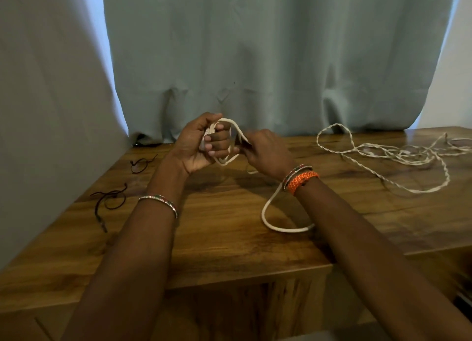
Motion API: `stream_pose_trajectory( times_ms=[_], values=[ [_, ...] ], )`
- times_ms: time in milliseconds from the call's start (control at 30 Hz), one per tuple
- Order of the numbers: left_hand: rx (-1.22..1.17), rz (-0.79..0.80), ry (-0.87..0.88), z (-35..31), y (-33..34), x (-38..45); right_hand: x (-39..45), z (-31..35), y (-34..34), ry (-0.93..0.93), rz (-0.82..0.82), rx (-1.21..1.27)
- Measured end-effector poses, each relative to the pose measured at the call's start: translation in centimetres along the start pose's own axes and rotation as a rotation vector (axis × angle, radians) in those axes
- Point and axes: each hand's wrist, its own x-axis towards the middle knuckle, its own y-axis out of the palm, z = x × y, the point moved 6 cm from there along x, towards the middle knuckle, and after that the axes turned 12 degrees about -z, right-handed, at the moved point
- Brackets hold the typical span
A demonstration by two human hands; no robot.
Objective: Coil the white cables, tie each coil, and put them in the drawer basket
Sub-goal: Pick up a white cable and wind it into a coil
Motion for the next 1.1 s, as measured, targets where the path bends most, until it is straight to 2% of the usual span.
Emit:
stream_pose_trajectory(
  times_ms=[100,167,267,333,367,433,467,500,567,600,667,733,933,1100],
  values=[
    [0.09,-0.059,0.025,-0.1,0.2,0.0,0.0,-0.2,-0.6,-0.067,-0.049,-0.083],
    [0.1,-0.181,0.05,-0.2,-0.1,0.1,0.0,-0.4,-0.9,-0.054,-0.1,-0.042],
    [0.1,-0.288,0.075,-0.1,-0.7,0.1,0.3,-0.7,-2.1,0.053,-0.274,0.189],
    [0.09,-0.293,0.032,0.1,-1.2,0.0,0.3,-0.8,-3.1,-0.011,-0.385,0.138],
    [0.071,-0.233,-0.044,0.5,-1.2,0.1,0.4,-0.9,-3.4,-0.059,-0.414,0.05],
    [-0.063,0.044,-0.286,1.7,0.3,-0.2,0.5,-1.8,-3.7,-0.096,-0.437,-0.143],
    [-0.095,0.134,-0.369,2.0,1.0,-0.5,0.5,-2.5,-3.8,-0.077,-0.435,-0.208],
    [-0.098,0.165,-0.386,2.2,1.4,-0.6,0.5,-3.4,-3.9,-0.038,-0.433,-0.245],
    [-0.082,0.159,-0.314,2.0,2.1,-0.2,0.3,-5.0,-4.3,0.061,-0.427,-0.257],
    [-0.042,0.116,-0.233,1.6,2.1,0.2,0.1,-5.8,-4.3,0.11,-0.416,-0.247],
    [0.042,-0.113,-0.05,0.6,0.6,0.5,0.0,-7.0,-4.1,0.186,-0.372,-0.237],
    [0.002,-0.305,0.086,-0.5,-1.3,0.5,-0.1,-7.4,-4.0,0.214,-0.371,-0.195],
    [-0.119,-0.584,0.274,-1.9,-4.8,0.0,-0.3,-7.6,-4.4,0.237,-0.382,-0.166],
    [-0.343,-0.903,0.49,-3.1,-8.0,-1.4,-0.4,-9.7,-3.4,0.195,-0.194,-0.058]
  ],
)
